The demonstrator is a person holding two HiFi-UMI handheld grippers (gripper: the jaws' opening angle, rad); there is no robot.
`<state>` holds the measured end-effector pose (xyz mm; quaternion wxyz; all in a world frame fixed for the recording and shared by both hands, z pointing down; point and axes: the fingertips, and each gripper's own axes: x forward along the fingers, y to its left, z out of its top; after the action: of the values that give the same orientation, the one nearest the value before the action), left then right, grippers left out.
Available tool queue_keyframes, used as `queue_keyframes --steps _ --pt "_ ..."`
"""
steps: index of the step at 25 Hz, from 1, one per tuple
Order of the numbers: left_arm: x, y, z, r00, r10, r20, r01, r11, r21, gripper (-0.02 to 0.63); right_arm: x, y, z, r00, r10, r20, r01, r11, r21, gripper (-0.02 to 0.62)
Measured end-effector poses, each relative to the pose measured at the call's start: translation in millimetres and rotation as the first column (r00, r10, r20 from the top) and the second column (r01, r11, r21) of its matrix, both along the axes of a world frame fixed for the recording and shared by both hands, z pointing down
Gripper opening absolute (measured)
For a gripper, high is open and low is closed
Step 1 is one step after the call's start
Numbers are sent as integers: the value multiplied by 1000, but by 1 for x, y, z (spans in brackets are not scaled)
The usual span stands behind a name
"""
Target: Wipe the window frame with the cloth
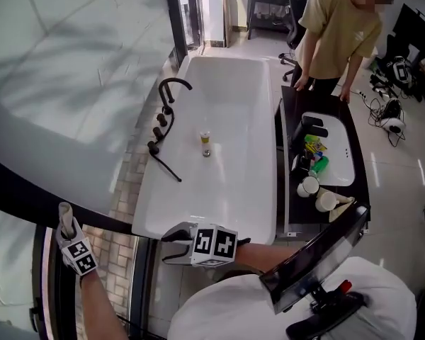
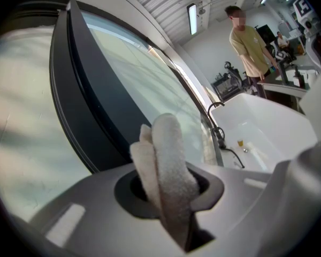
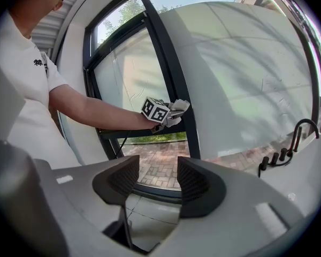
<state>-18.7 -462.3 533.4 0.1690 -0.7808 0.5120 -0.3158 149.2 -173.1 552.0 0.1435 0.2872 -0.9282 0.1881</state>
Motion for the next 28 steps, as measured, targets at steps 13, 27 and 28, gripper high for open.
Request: queue_keyframes --steps 13,27,28 --pt "7 4 3 998 31 -52 -31 999 -9 97 -13 -5 -9 999 -42 -29 43 999 12 224" --pt "-85 48 -9 992 -29 -120 32 999 20 97 -87 -6 -9 993 -111 -31 111 994 14 224" --pt "-91 52 -10 993 -29 -118 32 999 25 97 -93 -6 -10 993 -116 -33 117 993 16 224"
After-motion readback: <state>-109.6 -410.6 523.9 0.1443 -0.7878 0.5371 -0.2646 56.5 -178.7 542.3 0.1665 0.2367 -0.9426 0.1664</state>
